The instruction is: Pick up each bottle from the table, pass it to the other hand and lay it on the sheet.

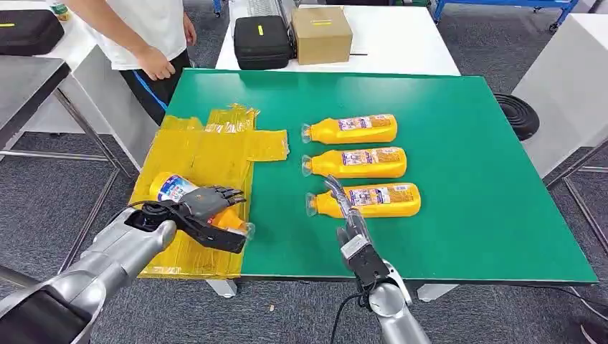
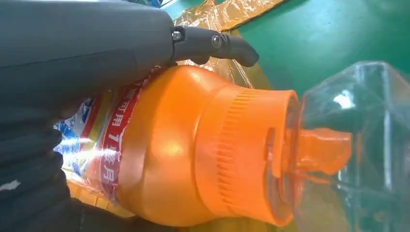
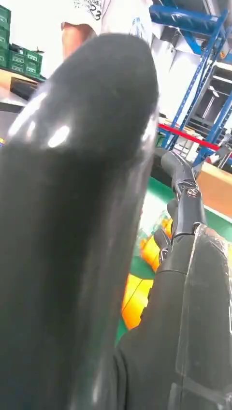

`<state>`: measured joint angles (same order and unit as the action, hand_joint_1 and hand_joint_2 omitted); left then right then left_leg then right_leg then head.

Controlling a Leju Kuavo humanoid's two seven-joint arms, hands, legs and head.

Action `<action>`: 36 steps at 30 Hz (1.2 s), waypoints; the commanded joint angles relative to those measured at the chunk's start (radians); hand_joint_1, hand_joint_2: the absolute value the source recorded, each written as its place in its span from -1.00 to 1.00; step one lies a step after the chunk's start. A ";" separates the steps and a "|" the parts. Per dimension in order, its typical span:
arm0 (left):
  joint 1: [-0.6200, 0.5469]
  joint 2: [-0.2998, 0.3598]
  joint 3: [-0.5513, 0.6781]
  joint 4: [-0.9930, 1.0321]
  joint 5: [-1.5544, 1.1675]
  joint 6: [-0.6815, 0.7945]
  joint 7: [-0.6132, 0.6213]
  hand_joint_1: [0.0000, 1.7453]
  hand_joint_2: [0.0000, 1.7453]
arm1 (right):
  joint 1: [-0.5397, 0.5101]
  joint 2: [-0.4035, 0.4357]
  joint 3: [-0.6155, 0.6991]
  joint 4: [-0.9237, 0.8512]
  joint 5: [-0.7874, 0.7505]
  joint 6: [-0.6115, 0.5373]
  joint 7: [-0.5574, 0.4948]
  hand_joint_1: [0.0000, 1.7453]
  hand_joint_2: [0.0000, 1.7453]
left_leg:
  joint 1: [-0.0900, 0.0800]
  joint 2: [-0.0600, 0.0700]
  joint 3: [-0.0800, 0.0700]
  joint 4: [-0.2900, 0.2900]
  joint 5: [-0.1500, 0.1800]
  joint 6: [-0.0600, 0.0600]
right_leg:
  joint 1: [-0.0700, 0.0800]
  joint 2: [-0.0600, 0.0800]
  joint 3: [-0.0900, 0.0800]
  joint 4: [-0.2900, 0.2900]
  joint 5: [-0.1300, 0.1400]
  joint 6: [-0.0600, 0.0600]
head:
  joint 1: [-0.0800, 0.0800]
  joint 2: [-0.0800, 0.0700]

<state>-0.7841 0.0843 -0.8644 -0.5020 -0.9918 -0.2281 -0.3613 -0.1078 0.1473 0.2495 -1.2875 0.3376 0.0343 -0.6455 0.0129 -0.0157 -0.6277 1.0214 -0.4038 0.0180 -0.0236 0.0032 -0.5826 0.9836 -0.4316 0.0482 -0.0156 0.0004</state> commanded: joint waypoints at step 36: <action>0.181 0.012 0.202 -0.267 0.186 0.261 -0.078 -1.00 1.00 | 0.020 -0.031 0.008 -0.003 -0.005 0.016 0.022 -1.00 -1.00 | 0.000 -0.001 -0.012 0.000 0.001 0.001 | 0.001 -0.003 -0.013 0.000 0.000 -0.002 | 0.000 0.000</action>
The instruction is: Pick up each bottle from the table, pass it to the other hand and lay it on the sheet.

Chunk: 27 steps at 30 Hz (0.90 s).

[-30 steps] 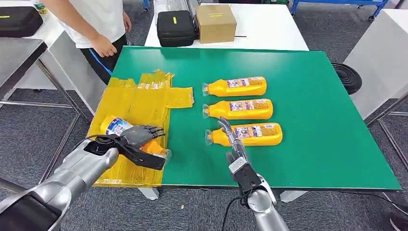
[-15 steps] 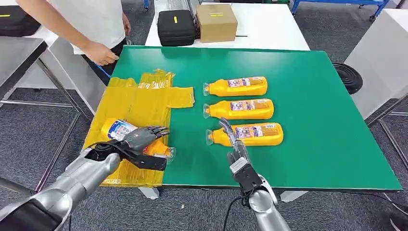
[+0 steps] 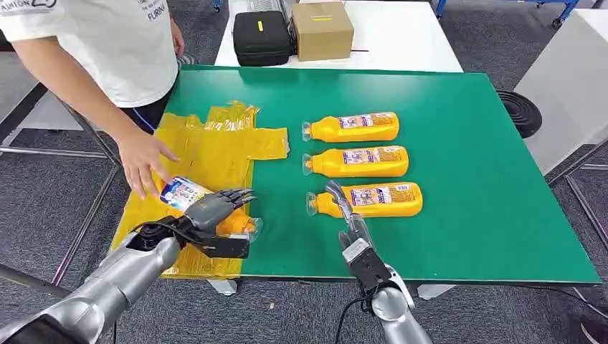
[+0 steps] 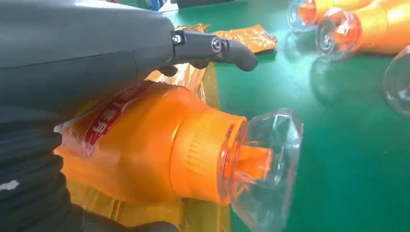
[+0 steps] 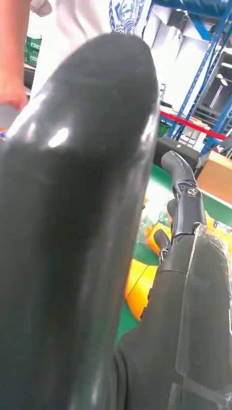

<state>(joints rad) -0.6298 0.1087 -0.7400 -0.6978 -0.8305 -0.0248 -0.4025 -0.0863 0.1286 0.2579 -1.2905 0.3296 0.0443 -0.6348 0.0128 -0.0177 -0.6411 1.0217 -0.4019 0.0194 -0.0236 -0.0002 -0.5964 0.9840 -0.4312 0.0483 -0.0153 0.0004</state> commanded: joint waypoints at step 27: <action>0.348 -0.053 0.305 -0.469 0.236 0.281 -0.186 -1.00 1.00 | -0.189 -0.167 -0.071 0.134 0.281 -0.044 0.220 -1.00 1.00 | -0.001 0.004 0.000 -0.001 -0.001 0.000 | 0.000 0.002 0.000 -0.002 0.000 -0.001 | 0.000 0.000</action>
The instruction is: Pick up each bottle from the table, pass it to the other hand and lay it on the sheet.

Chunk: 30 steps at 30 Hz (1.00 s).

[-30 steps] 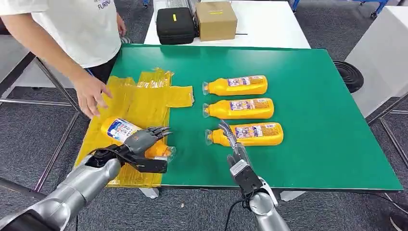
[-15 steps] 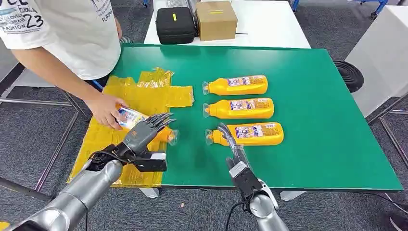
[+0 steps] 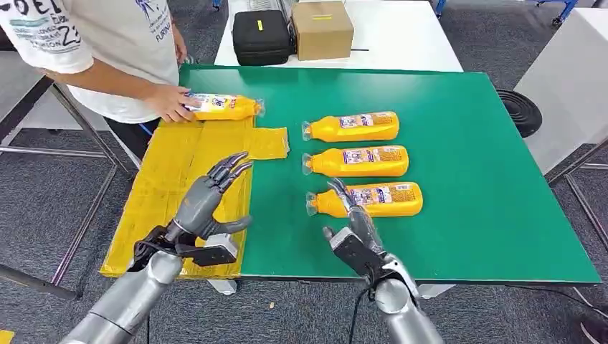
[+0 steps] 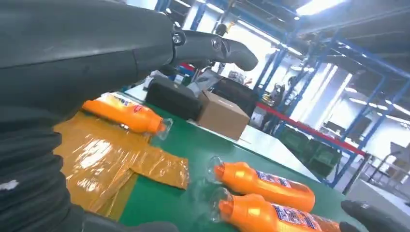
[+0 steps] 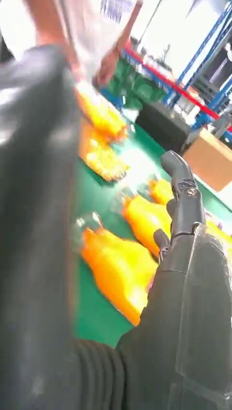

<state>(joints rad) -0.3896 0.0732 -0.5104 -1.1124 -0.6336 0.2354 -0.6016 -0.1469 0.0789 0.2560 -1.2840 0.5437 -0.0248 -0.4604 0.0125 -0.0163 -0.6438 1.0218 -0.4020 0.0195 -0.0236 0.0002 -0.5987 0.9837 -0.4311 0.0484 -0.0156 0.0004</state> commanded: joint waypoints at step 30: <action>0.213 -0.060 0.187 -0.035 0.117 0.019 -0.007 -1.00 1.00 | -0.550 -0.288 0.111 0.661 0.141 0.157 0.142 -1.00 1.00 | -0.001 0.002 0.003 0.000 -0.001 0.001 | 0.000 0.001 0.003 -0.001 0.000 -0.002 | 0.000 0.000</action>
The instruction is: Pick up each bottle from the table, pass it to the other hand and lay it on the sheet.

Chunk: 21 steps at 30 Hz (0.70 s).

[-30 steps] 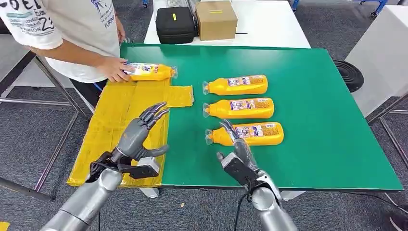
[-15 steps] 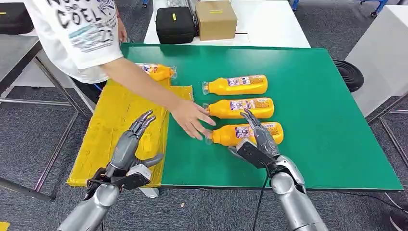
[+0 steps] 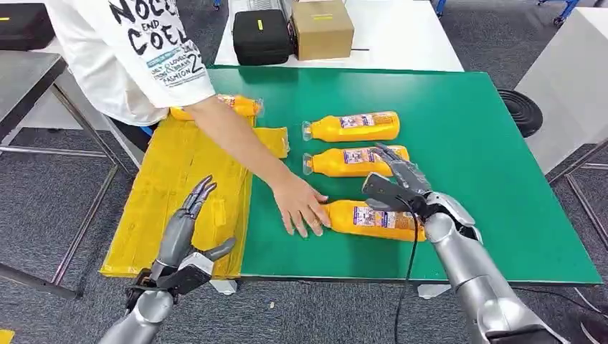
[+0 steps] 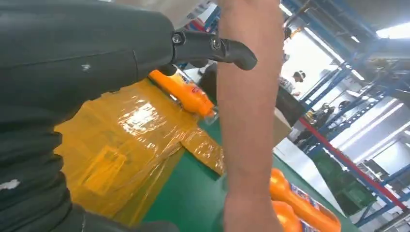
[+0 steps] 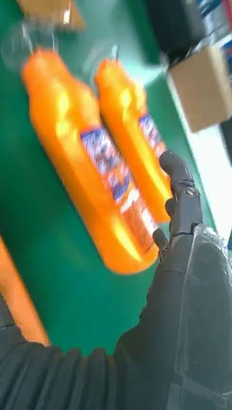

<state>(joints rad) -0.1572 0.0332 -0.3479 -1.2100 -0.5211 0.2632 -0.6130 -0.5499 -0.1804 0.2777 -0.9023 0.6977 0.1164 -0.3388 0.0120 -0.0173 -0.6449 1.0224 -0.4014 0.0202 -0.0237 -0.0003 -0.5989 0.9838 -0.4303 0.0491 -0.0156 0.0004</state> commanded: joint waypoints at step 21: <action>0.015 -0.007 0.019 0.031 -0.005 0.008 0.027 -1.00 1.00 | -0.019 -0.041 0.078 0.103 -0.077 -0.013 -0.009 -1.00 1.00 | 0.001 0.001 0.003 -0.001 -0.001 0.000 | 0.001 0.000 0.003 -0.002 -0.001 -0.002 | 0.000 0.000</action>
<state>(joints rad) -0.1571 0.0248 -0.3460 -1.2001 -0.5146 0.2529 -0.6031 -0.6505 -0.2121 0.3399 -0.6779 0.6588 0.1286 -0.3410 0.0122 -0.0172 -0.6447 1.0224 -0.4015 0.0202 -0.0237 -0.0003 -0.5991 0.9837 -0.4304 0.0492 -0.0160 0.0004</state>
